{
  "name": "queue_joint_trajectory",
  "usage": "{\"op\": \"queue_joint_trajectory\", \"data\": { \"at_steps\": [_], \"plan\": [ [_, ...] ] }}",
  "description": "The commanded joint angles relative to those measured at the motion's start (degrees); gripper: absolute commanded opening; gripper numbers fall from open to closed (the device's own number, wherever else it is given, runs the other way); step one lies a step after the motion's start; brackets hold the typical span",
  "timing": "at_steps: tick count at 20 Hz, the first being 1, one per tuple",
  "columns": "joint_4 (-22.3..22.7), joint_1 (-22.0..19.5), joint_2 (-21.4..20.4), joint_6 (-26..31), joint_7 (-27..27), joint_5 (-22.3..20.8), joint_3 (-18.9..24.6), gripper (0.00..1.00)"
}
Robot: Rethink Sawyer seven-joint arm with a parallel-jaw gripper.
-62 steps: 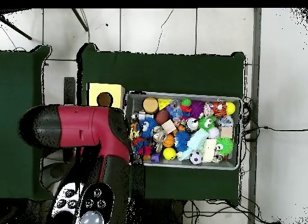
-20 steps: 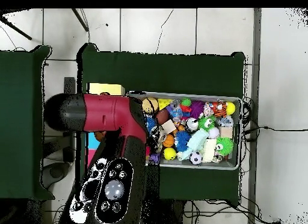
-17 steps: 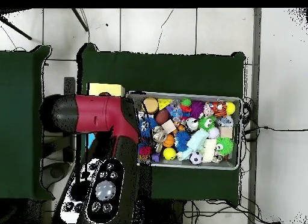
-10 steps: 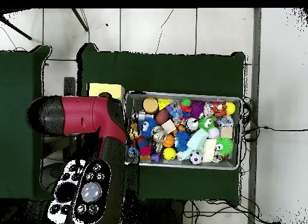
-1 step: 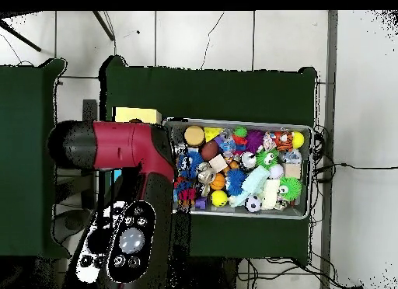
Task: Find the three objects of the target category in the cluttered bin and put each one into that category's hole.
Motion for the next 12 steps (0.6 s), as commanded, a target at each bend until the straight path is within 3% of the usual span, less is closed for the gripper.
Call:
{"op": "queue_joint_trajectory", "data": {
  "at_steps": [1, 12],
  "plan": [
    [-0.9, -3.2, 4.4, -0.6, 9.0, 0.7, 4.0, 0.0],
    [-4.2, -2.2, 4.2, 5.3, 10.7, 0.9, 3.0, 0.0]
  ]
}}
